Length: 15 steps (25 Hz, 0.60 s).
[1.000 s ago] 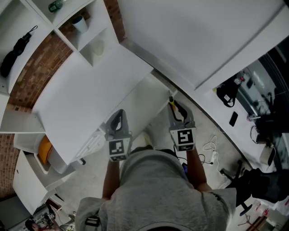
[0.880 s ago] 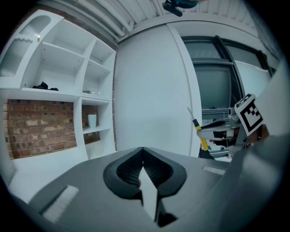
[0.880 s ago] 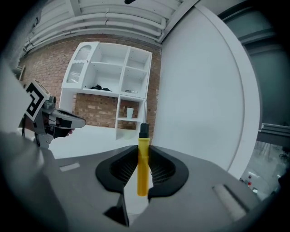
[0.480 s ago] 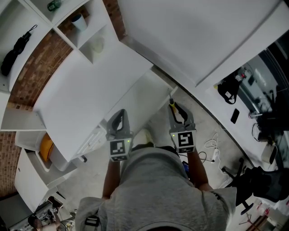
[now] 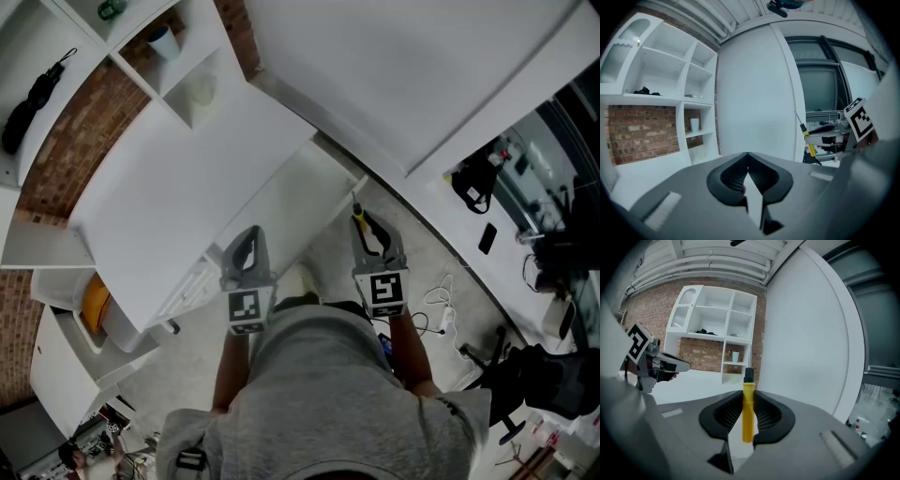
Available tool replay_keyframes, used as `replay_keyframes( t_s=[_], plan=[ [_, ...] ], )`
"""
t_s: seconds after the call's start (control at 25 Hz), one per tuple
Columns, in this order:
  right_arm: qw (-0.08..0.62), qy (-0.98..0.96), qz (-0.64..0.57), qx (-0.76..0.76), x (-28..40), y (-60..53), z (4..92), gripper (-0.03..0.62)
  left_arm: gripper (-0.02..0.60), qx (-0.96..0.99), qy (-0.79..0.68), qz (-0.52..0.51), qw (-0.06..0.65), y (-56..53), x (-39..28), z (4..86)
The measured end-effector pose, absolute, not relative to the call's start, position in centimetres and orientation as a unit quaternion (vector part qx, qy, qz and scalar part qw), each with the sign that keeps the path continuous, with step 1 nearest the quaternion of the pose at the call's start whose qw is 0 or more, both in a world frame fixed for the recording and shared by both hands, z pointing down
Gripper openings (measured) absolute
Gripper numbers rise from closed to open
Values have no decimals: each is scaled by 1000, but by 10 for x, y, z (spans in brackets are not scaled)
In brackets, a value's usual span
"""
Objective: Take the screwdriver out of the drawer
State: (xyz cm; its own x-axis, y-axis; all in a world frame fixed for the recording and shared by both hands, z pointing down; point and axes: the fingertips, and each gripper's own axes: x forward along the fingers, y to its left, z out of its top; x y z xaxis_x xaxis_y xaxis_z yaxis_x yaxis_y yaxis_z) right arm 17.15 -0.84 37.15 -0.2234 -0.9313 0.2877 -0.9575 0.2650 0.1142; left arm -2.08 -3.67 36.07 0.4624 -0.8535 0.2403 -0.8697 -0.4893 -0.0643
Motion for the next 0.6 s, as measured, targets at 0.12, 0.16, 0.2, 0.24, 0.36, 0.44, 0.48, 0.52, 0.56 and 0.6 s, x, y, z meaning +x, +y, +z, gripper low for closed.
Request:
replay_keyframes(
  t_s=[0.12,0.16,0.2,0.24,0.36,0.44,0.48,0.52,0.56,0.6],
  plan=[
    [146,-781,43,606,170,-8,370,77,12,854,-505,119,40,-35,-21,361],
    [144,-781,45,606,170,-7,370,77,12,854,-505,120,41,-34,-21,362],
    [144,-781,47,606,170,-6,371,77,12,854,-505,120,40,-33,-22,363],
    [146,-780,49,606,170,-5,372,77,12,854,-504,120,38,-32,-22,363],
    [148,-781,49,605,170,-4,374,77,12,855,-504,119,36,-30,-22,363],
    [146,-781,48,605,170,-4,373,77,12,855,-504,120,39,-29,-22,364],
    [146,-782,48,604,169,-4,373,77,12,855,-503,121,39,-29,-22,364],
    [145,-782,49,605,169,-4,373,77,12,855,-503,121,39,-29,-22,364],
    [143,-781,50,605,168,-4,373,77,12,854,-504,121,40,-28,-23,365],
    [142,-781,50,606,168,-4,373,77,12,854,-504,121,41,-28,-23,365]
  ],
)
